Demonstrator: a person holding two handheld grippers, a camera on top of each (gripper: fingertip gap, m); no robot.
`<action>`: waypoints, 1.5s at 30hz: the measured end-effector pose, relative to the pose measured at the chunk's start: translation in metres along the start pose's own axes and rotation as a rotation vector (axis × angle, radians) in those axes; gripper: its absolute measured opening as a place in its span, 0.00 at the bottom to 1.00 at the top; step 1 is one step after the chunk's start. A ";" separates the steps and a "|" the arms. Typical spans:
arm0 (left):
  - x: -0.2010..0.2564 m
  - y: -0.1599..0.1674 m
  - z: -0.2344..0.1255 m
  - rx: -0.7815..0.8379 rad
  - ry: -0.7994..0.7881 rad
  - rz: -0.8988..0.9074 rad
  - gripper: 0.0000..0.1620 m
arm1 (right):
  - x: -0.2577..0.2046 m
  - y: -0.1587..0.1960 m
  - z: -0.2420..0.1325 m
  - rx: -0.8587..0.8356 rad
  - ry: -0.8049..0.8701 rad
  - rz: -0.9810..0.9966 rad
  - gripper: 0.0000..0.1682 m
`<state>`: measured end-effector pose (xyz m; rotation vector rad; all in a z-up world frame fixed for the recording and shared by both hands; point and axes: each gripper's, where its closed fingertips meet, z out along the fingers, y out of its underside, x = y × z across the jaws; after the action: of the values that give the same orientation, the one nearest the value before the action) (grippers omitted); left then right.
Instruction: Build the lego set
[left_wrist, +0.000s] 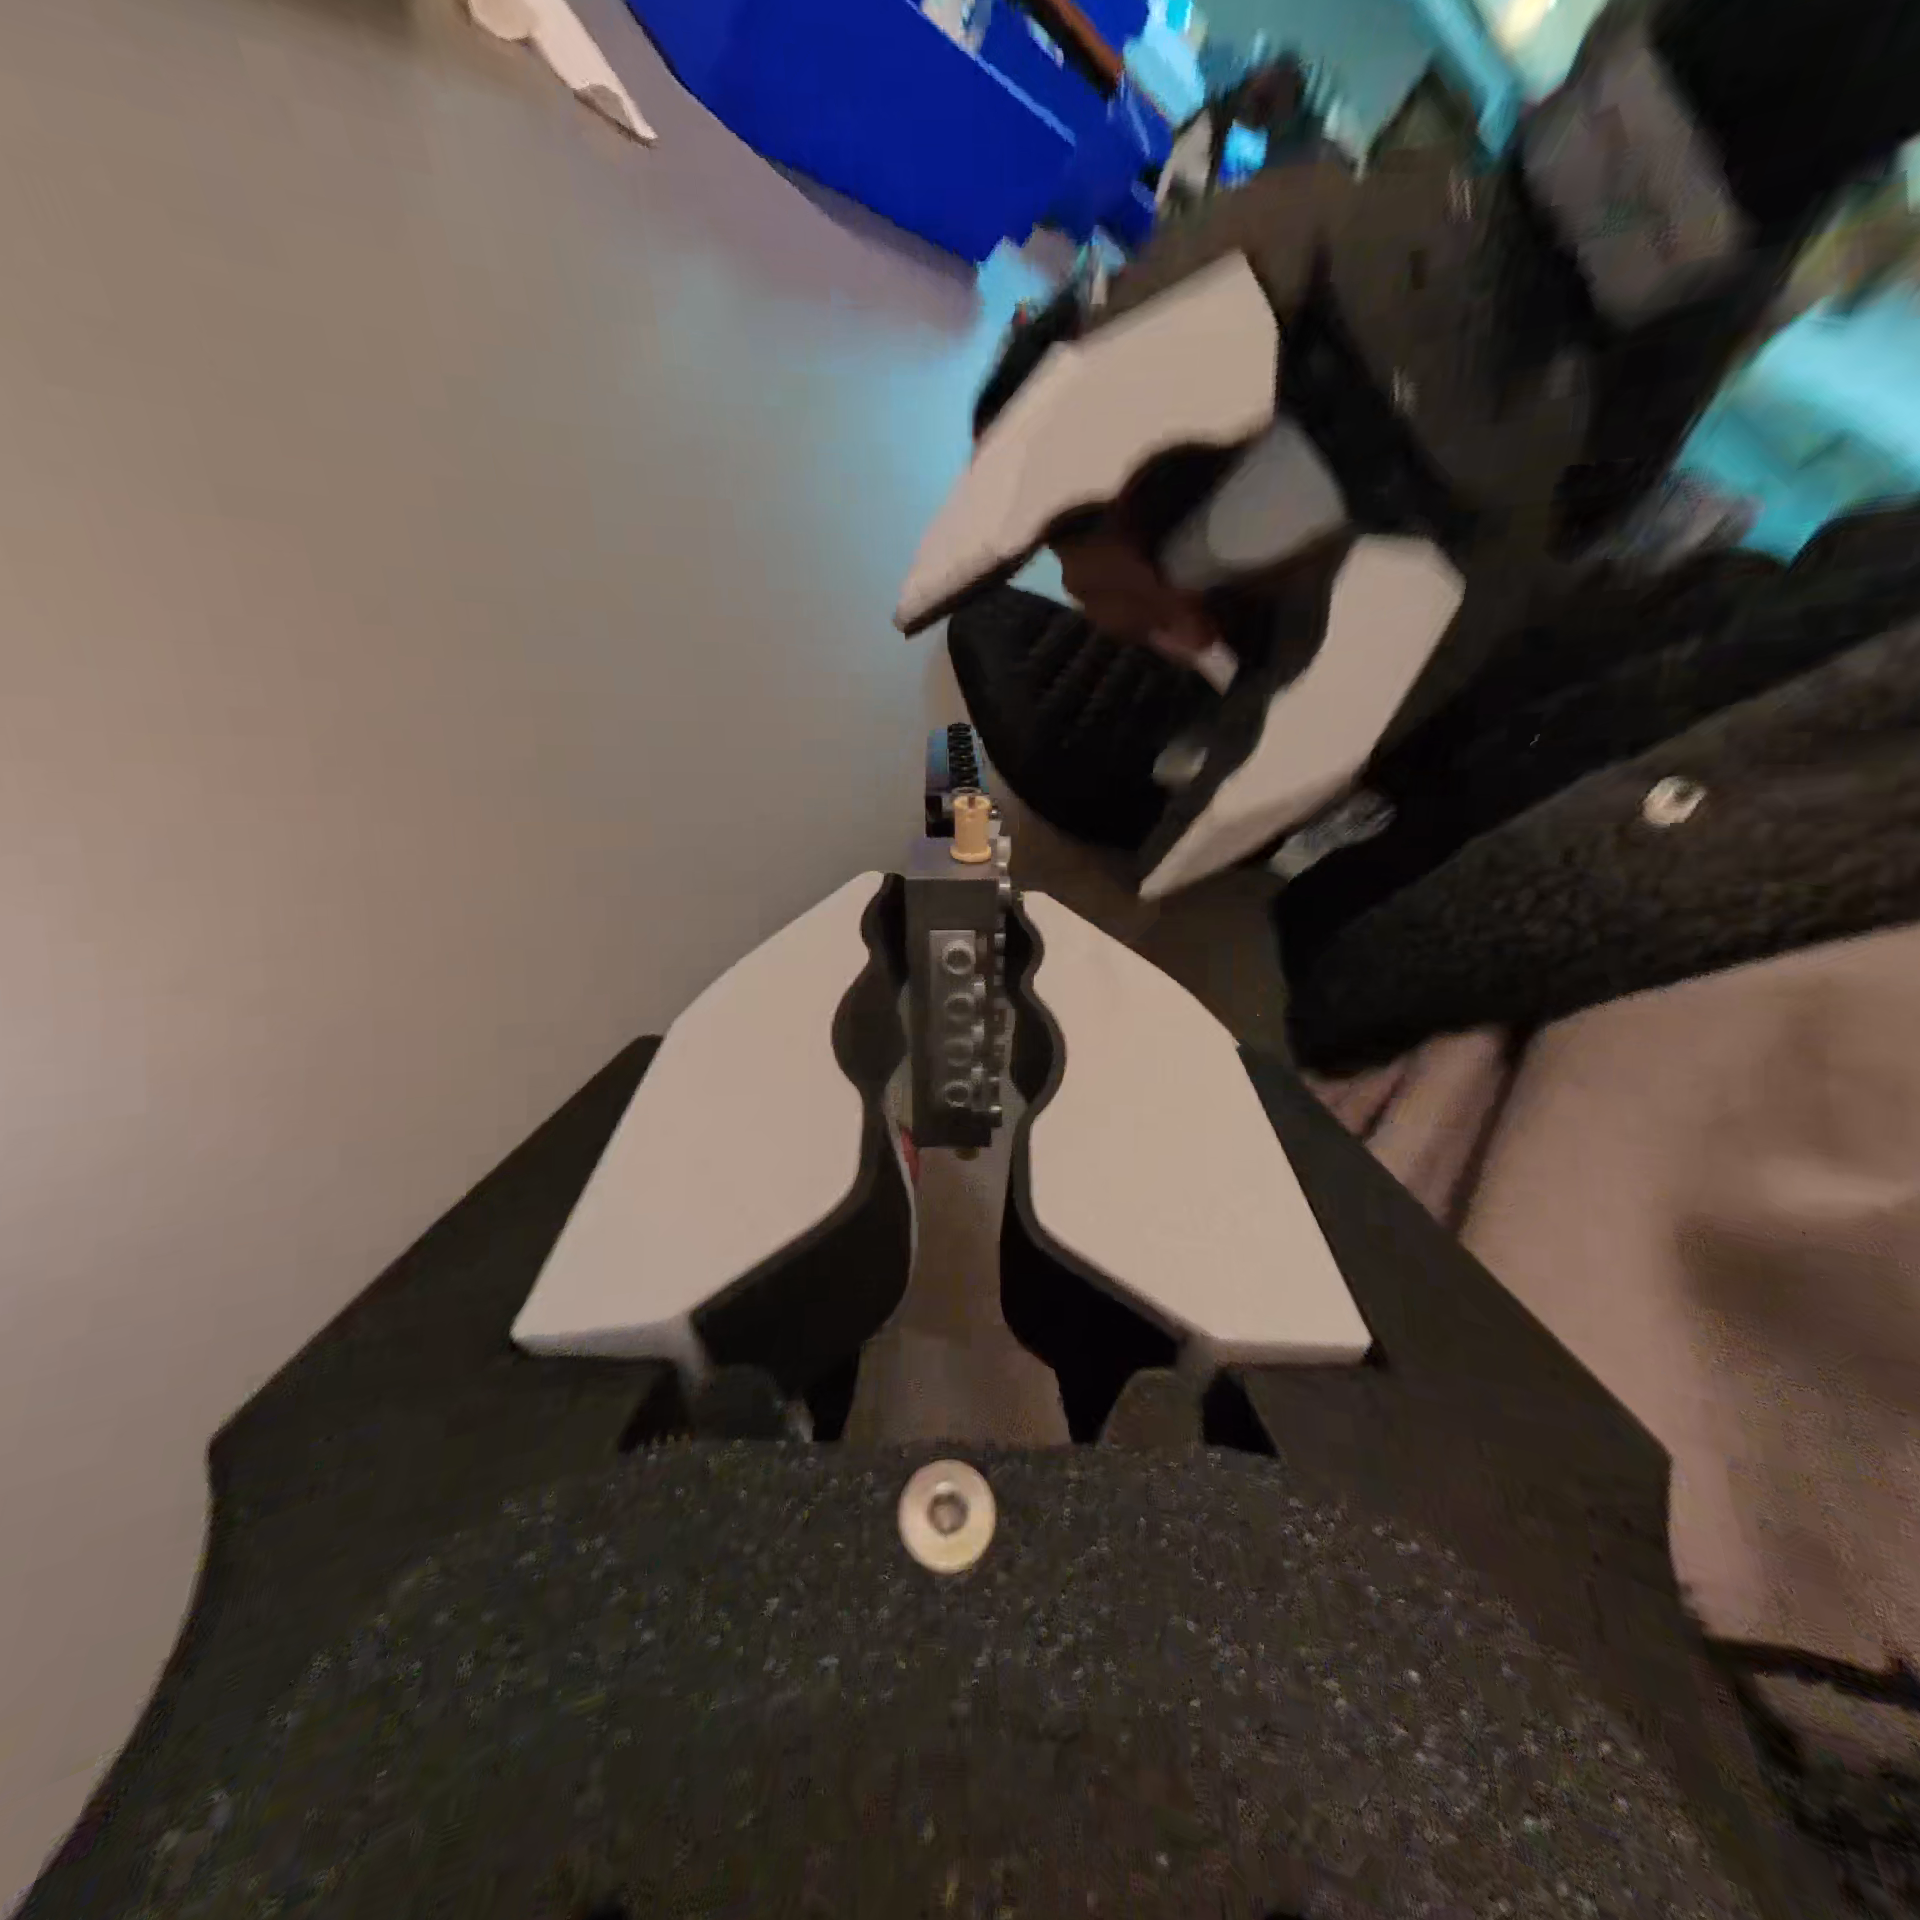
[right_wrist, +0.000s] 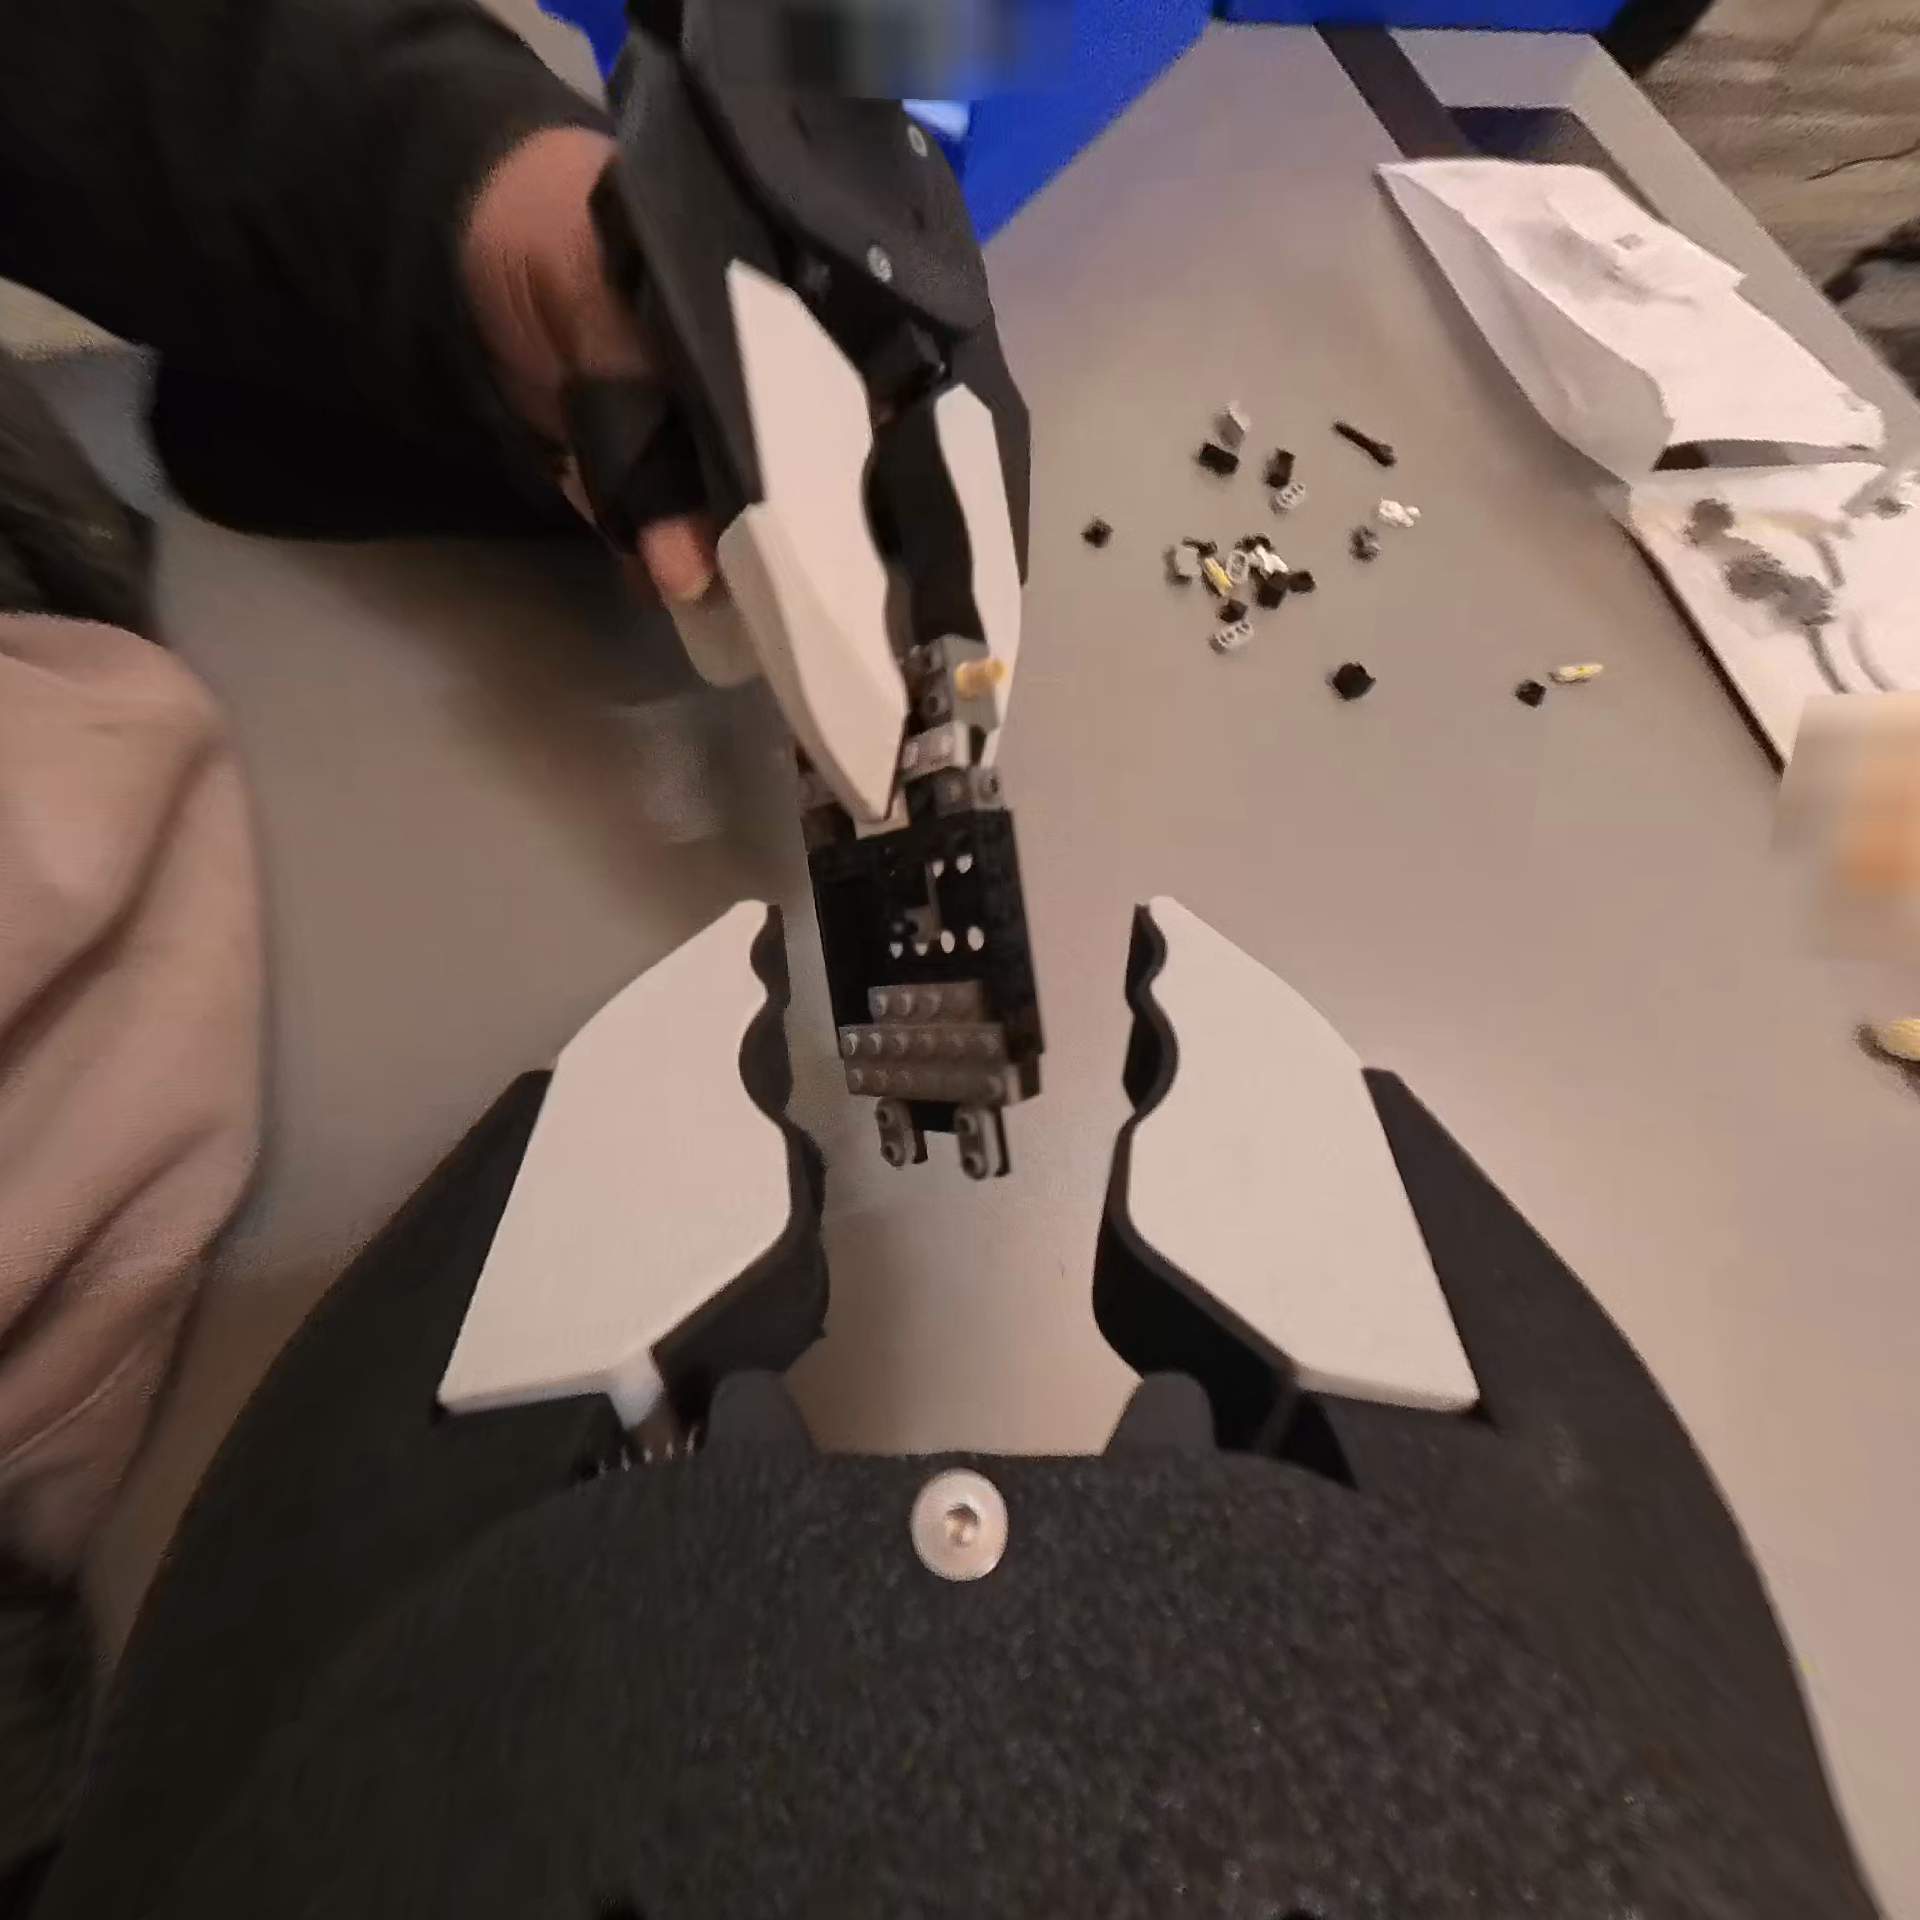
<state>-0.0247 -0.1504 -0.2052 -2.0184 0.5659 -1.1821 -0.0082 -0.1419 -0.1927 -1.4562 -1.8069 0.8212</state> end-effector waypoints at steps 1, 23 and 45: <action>0.003 0.000 0.001 -0.033 -0.029 0.098 0.11 | 0.001 -0.005 -0.004 0.002 -0.044 0.023 0.35; 0.027 -0.007 -0.005 -0.260 -0.197 0.758 0.10 | -0.025 -0.034 0.000 0.131 -0.112 -0.293 0.06; 0.044 -0.059 -0.016 0.149 -0.078 0.437 0.13 | 0.006 -0.060 -0.046 0.646 -0.048 0.177 0.06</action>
<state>-0.0165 -0.1477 -0.1304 -1.6939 0.8049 -0.8512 -0.0058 -0.1438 -0.1171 -1.1720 -1.2692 1.3820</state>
